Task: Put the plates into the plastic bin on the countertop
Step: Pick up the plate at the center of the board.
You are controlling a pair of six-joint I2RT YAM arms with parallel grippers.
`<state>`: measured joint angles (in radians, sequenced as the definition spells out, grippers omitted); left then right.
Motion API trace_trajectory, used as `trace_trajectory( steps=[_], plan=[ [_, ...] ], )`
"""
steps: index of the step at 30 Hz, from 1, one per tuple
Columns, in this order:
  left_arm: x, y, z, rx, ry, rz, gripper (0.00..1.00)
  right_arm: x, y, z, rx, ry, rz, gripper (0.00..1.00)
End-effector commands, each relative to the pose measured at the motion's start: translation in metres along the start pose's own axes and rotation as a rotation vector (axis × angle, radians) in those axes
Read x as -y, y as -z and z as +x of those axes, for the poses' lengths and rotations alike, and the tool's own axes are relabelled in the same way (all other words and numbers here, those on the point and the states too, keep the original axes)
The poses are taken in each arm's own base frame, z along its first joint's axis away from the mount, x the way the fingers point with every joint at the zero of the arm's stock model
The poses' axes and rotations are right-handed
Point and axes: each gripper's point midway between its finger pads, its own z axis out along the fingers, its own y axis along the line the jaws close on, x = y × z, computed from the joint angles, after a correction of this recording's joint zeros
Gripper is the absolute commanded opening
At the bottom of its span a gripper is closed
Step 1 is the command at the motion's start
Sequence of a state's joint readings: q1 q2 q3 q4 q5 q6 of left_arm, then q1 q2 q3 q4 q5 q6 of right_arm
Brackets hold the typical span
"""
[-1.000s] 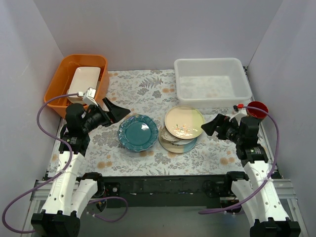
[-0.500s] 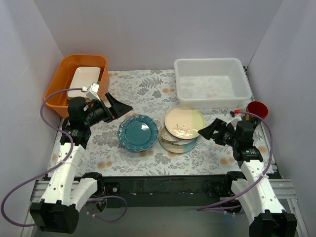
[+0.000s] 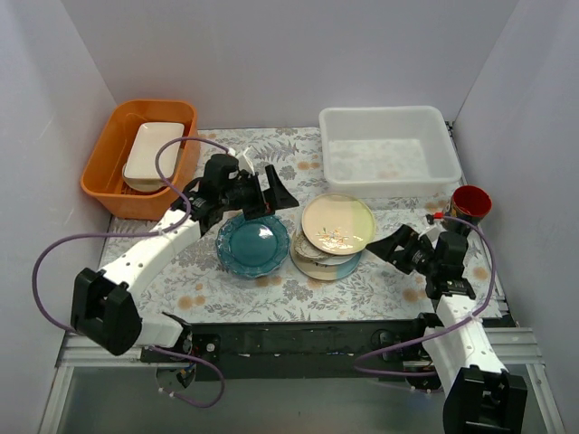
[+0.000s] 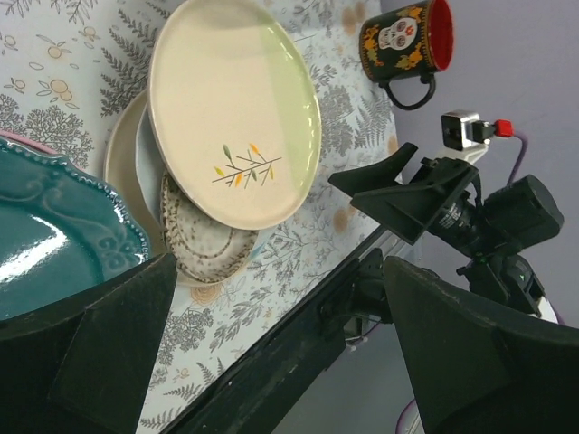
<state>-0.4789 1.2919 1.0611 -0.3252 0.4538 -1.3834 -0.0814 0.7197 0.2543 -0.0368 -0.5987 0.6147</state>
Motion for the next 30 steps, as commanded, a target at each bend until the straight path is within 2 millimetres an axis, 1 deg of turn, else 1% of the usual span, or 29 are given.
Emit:
trace_trajectory(
  steps=[1,2,5,6,8,9,12,13,15,16,19,20,21,23,24,26,27,30],
  plan=[
    [0.016,-0.016,-0.01,0.017,-0.001,-0.027,0.98,-0.011,-0.001,-0.007,0.044,-0.004,-0.127,0.92],
    [0.01,-0.024,-0.008,0.001,0.01,-0.049,0.98,-0.01,-0.002,-0.008,0.048,-0.016,-0.128,0.92],
    [0.011,-0.034,-0.008,-0.011,0.015,-0.067,0.98,-0.009,-0.004,-0.007,0.038,-0.028,-0.143,0.89],
    [0.007,-0.041,-0.005,-0.028,0.028,-0.08,0.98,-0.009,-0.004,-0.009,0.042,-0.031,-0.145,0.89],
    [0.007,-0.049,-0.003,-0.041,0.031,-0.083,0.98,-0.007,-0.006,-0.007,0.042,-0.06,-0.148,0.87],
    [0.004,-0.056,0.001,-0.058,0.034,-0.093,0.98,-0.009,-0.006,-0.009,0.055,-0.053,-0.161,0.86],
    [0.003,-0.069,0.008,-0.083,0.037,-0.114,0.98,-0.003,-0.009,-0.007,0.053,-0.082,-0.15,0.81],
    [-0.001,-0.071,0.01,-0.087,0.045,-0.128,0.98,-0.003,-0.009,-0.007,0.05,-0.086,-0.148,0.78],
    [-0.001,-0.074,0.012,-0.101,0.048,-0.135,0.98,0.001,-0.01,-0.007,0.043,-0.109,-0.136,0.77],
    [-0.004,-0.076,0.015,-0.111,0.052,-0.144,0.98,-0.001,-0.011,-0.01,0.056,-0.103,-0.147,0.74],
    [-0.005,-0.076,0.017,-0.121,0.05,-0.154,0.98,0.002,-0.014,-0.009,0.054,-0.156,-0.145,0.7],
    [-0.004,-0.076,0.016,-0.119,0.05,-0.153,0.98,0.0,-0.014,-0.012,0.066,-0.152,-0.158,0.7],
    [-0.006,-0.076,0.017,-0.121,0.051,-0.159,0.98,0.002,-0.016,-0.01,0.058,-0.167,-0.158,0.69],
    [-0.004,-0.074,0.017,-0.117,0.05,-0.157,0.98,0.001,-0.018,-0.012,0.06,-0.179,-0.17,0.68],
    [-0.004,-0.073,0.016,-0.115,0.05,-0.157,0.98,0.004,-0.02,-0.009,0.048,-0.196,-0.162,0.68],
    [-0.003,-0.072,0.018,-0.118,0.055,-0.155,0.98,0.003,-0.021,-0.014,0.062,-0.208,-0.175,0.68],
    [-0.003,-0.072,0.02,-0.122,0.056,-0.156,0.98,0.004,-0.023,-0.013,0.051,-0.228,-0.174,0.67],
    [-0.002,-0.07,0.025,-0.124,0.061,-0.156,0.98,0.001,-0.027,-0.018,0.046,-0.239,-0.199,0.65]
  ],
)
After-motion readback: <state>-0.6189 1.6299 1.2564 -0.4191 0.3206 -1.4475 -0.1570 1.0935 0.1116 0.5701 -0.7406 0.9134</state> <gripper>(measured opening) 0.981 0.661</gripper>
